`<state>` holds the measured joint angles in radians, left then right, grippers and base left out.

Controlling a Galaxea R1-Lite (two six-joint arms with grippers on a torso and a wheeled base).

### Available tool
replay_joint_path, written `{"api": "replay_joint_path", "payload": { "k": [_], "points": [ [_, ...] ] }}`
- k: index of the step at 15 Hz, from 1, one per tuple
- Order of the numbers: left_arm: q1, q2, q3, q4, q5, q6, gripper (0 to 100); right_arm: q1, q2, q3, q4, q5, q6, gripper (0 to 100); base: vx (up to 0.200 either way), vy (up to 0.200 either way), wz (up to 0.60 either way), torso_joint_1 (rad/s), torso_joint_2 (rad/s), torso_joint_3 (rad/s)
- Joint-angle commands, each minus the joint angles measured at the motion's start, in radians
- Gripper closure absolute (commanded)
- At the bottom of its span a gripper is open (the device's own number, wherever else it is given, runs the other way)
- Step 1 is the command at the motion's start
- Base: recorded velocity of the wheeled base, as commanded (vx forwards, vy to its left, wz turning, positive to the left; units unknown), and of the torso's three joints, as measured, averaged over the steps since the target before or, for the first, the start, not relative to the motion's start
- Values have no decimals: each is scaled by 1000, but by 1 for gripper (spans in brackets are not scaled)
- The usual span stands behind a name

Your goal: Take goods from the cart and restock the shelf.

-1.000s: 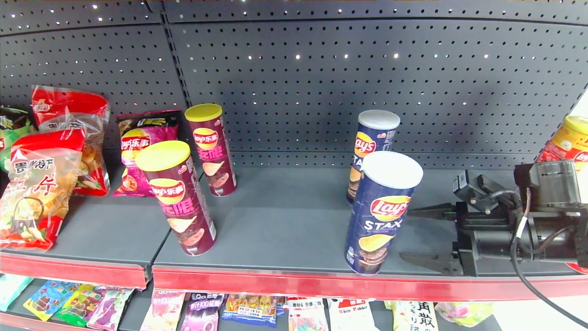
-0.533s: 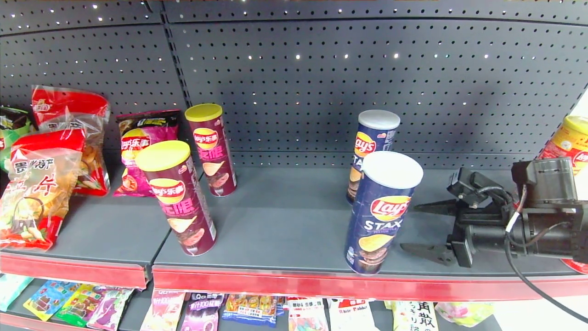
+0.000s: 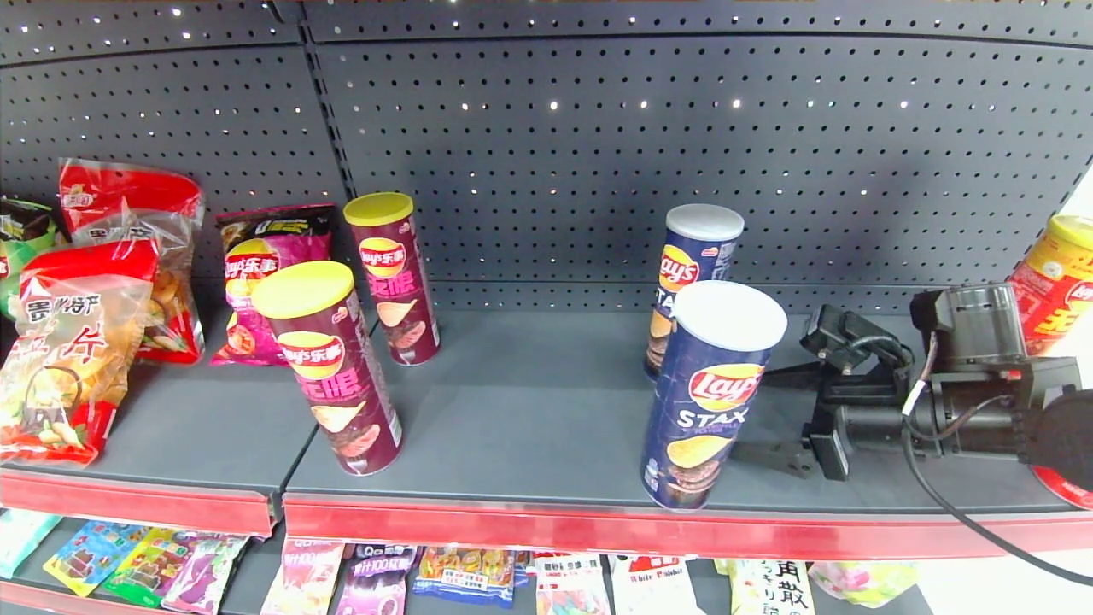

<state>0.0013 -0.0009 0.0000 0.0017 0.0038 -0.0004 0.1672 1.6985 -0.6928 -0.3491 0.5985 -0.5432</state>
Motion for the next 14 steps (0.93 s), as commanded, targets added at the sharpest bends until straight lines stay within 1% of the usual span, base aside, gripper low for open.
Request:
{"api": "replay_joint_path", "payload": {
  "k": [1, 8, 14],
  "points": [
    [0, 1, 0, 0, 1, 0, 0, 11, 24, -8, -1, 1, -3, 0, 0, 0, 0, 0, 0, 0],
    [0, 1, 0, 0, 1, 0, 0, 46, 32, -2, -1, 1, -9, 0, 0, 0, 0, 0, 0, 0],
    [0, 1, 0, 0, 1, 0, 0, 43, 26, 9, -1, 1, -11, 0, 0, 0, 0, 0, 0, 0]
  ]
}}
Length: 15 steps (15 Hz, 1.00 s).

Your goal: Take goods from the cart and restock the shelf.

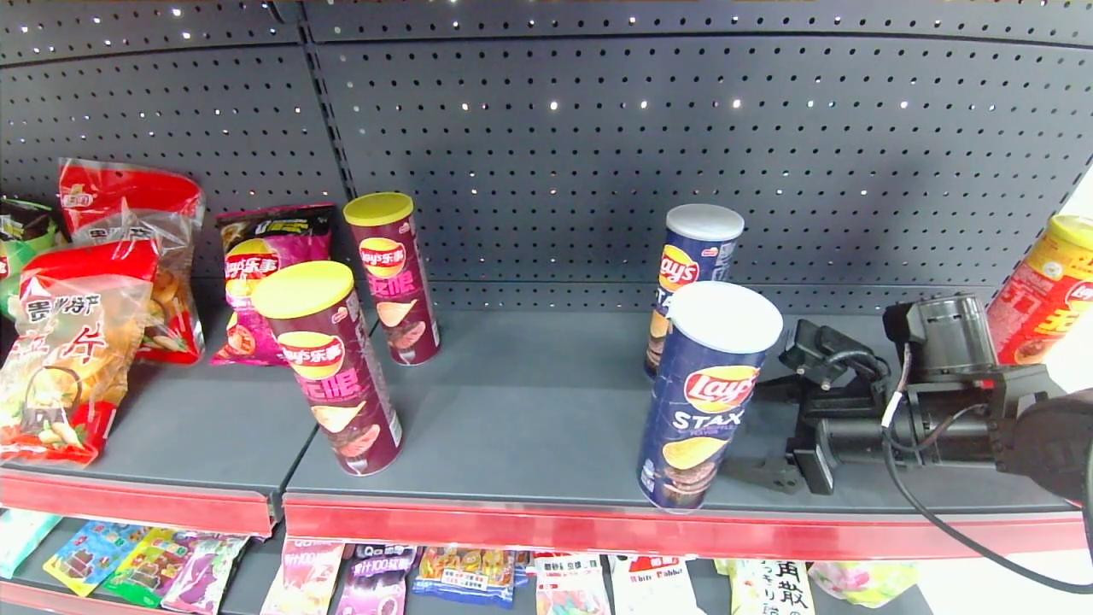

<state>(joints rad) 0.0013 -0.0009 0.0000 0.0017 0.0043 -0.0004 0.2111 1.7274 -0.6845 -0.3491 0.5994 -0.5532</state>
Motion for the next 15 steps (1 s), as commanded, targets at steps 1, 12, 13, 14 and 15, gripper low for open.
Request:
{"api": "replay_joint_path", "payload": {
  "k": [1, 12, 13, 14, 15],
  "points": [
    [0, 1, 0, 0, 0, -1, 0, -1, -5, 0, -1, 2, -1, 0, 0, 0, 0, 0, 0, 0],
    [0, 1, 0, 0, 0, -1, 0, 10, -16, 2, -1, 2, 1, 0, 0, 0, 0, 0, 0, 0],
    [0, 1, 0, 0, 0, -1, 0, 10, -16, 2, -1, 2, 1, 0, 0, 0, 0, 0, 0, 0],
    [0, 1, 0, 0, 0, 0, 0, 14, -16, 2, -1, 2, 1, 0, 0, 0, 0, 0, 0, 0],
    [0, 1, 0, 0, 0, 0, 0, 16, -16, 2, -1, 2, 1, 0, 0, 0, 0, 0, 0, 0]
  ]
}}
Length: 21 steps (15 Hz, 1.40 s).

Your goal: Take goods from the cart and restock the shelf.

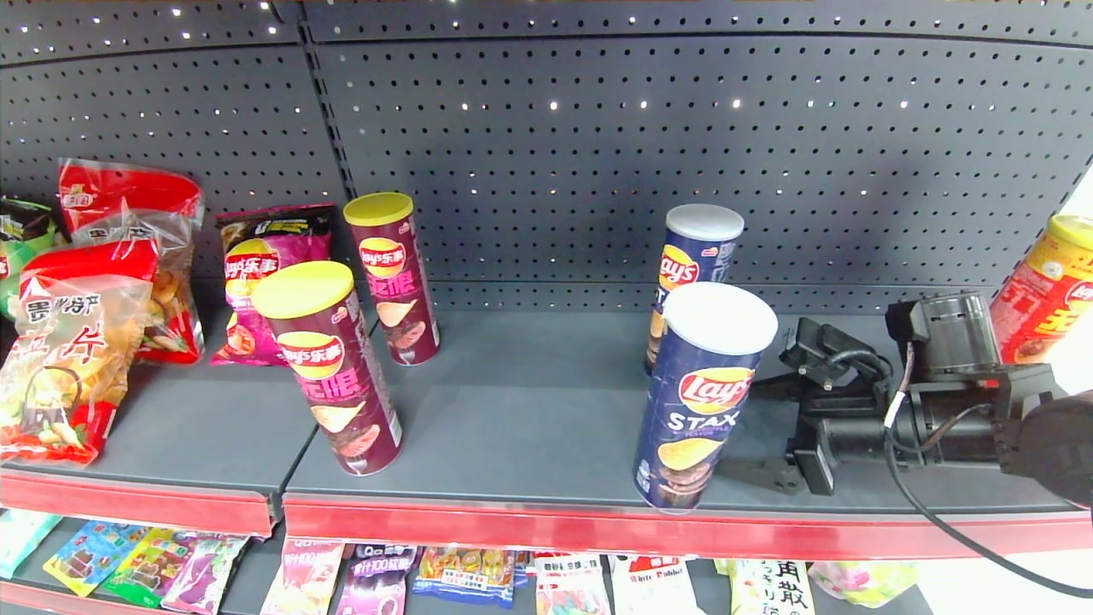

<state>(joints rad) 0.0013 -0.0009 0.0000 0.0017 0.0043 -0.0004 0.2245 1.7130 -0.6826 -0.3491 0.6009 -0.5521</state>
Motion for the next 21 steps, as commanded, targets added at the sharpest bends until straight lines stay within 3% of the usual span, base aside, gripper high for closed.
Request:
{"api": "replay_joint_path", "payload": {
  "k": [1, 8, 16, 18, 21],
  "points": [
    [0, 1, 0, 0, 0, -1, 0, 3, -1, 0, -1, 0, 0, 0, 0, 0, 0, 0, 0, 0],
    [0, 1, 0, 0, 0, -1, 0, -31, -73, 52, -1, 0, 12, 0, 0, 0, 0, 0, 0, 0],
    [0, 1, 0, 0, 0, -1, 0, -86, -521, 336, -4, 0, 133, 0, 0, 0, 0, 0, 0, 0],
    [0, 1, 0, 0, 0, 0, 0, -79, -639, 388, -4, -1, 218, 0, 0, 0, 0, 0, 0, 0],
    [0, 1, 0, 0, 0, -1, 0, -48, -725, 456, -7, -3, 228, 0, 0, 0, 0, 0, 0, 0]
  ]
}}
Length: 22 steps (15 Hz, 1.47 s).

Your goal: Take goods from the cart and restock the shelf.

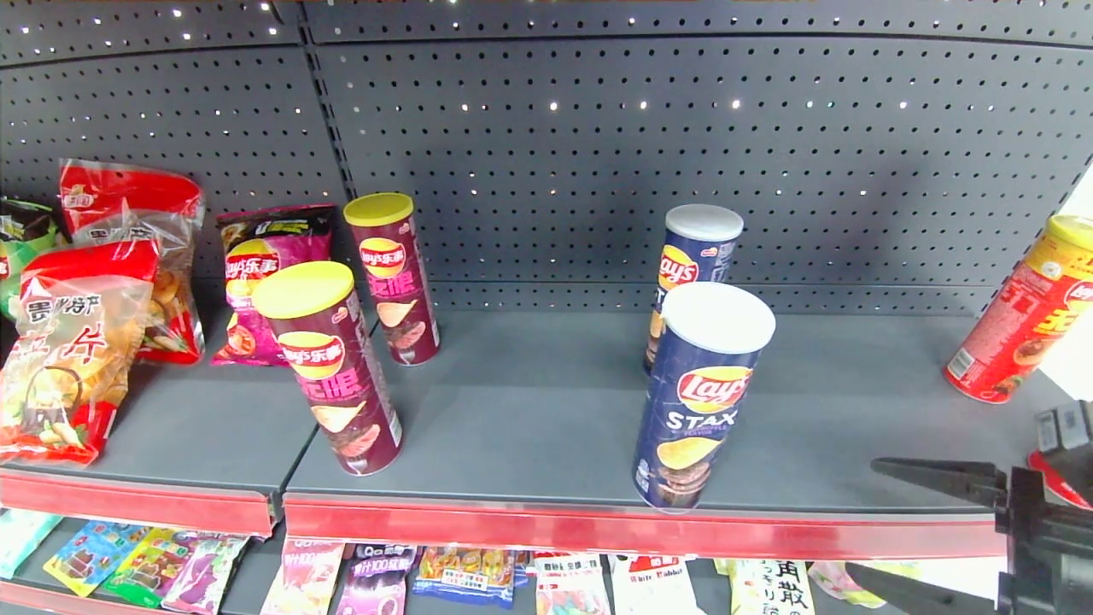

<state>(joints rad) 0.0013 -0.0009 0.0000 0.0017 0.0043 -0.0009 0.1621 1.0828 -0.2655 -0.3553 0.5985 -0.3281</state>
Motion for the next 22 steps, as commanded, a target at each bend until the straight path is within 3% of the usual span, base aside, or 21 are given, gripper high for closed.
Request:
{"api": "replay_joint_path", "payload": {
  "k": [1, 7, 11, 14, 16, 17, 18, 20, 21, 22],
  "points": [
    [0, 1, 0, 0, 0, 1, 0, 40, -127, 69, -21, 0, 4, 0, 0, 0, 0, 0, 0, 0],
    [0, 1, 0, 0, 0, -1, 0, 86, -178, 163, -60, -11, 23, 0, 0, 0, 0, 0, 0, 0],
    [0, 1, 0, 0, 0, -1, 0, 148, -99, 155, -108, -9, 21, 0, 0, 0, 0, 0, 0, 0],
    [0, 1, 0, 0, 0, 1, 0, 146, -89, 127, -116, -9, 21, 0, 0, 0, 0, 0, 0, 0],
    [0, 1, 0, 0, 0, 1, 0, 65, -187, 146, -109, -11, 27, 0, 0, 0, 0, 0, 0, 0],
    [0, 1, 0, 0, 0, -1, 0, -59, -300, 195, -100, -19, 50, 0, 0, 0, 0, 0, 0, 0],
    [0, 1, 0, 0, 0, -1, 0, -116, -363, 227, -96, -34, 70, 0, 0, 0, 0, 0, 0, 0],
    [0, 1, 0, 0, 0, 1, 0, -151, -494, 262, -53, -129, 98, 0, 0, 0, 0, 0, 0, 0],
    [0, 1, 0, 0, 0, 1, 0, -105, -655, 259, 93, -269, 107, 0, 0, 0, 0, 0, 0, 0],
    [0, 1, 0, 0, 0, 1, 0, -81, -736, 259, 151, -329, 106, 0, 0, 0, 0, 0, 0, 0]
  ]
}}
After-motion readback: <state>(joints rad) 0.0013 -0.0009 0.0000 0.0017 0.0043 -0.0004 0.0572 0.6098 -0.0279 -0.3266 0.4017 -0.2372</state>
